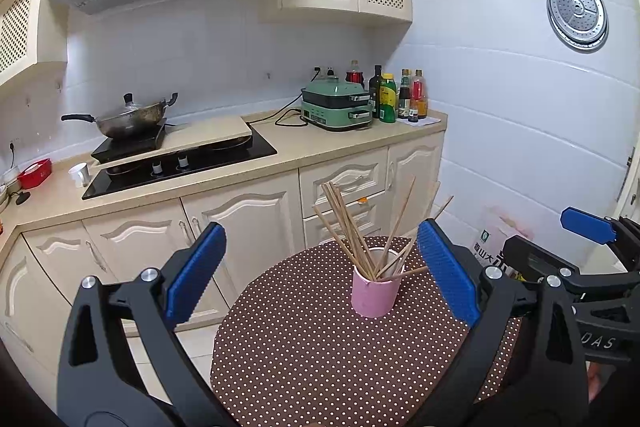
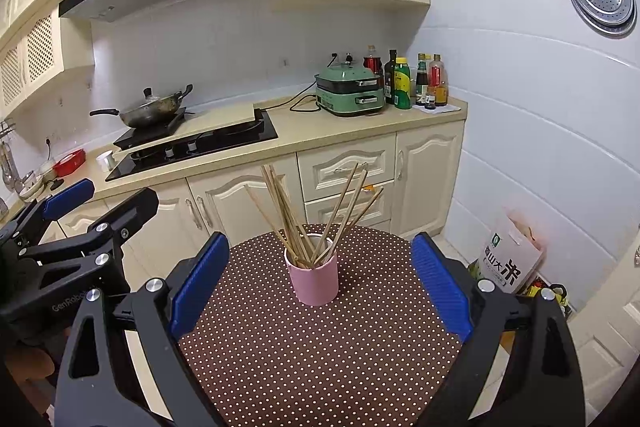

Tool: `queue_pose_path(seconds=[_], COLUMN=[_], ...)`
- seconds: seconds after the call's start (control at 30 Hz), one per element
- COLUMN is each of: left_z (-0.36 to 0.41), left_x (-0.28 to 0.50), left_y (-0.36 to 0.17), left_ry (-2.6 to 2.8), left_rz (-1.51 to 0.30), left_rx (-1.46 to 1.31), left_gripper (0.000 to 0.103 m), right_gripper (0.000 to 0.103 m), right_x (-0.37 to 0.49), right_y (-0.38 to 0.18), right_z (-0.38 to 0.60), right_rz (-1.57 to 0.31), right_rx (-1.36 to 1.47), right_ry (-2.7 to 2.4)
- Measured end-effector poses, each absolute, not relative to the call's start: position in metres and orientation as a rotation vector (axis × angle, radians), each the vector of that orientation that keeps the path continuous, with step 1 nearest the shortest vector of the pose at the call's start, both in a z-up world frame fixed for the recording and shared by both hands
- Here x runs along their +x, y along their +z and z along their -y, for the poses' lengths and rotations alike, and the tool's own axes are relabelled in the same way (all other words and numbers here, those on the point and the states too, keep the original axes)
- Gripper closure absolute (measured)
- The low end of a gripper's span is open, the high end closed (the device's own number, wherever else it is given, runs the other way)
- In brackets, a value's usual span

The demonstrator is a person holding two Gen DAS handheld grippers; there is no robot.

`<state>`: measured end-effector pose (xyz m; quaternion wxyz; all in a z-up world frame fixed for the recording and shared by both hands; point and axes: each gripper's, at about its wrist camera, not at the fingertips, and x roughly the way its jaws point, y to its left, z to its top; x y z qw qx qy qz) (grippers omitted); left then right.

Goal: Organize utensils

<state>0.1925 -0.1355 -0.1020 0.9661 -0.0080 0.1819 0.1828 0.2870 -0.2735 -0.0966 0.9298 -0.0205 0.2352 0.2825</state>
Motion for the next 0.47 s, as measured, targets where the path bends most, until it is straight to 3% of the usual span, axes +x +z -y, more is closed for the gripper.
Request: queue_pose_path(seconds=[0.47], left_z=[0.126], left_x=[0.224], left_y=[-0.119], left_ry=[0.388], left_rz=[-0.428], left_rx=[-0.044], left_gripper=[0.009], right_gripper=[0.014], right_x=[0.316], right_y=[-0.113], right_z=[0.264], right_rz=[-0.537], right_rx=[-0.059], right_ry=[0.604])
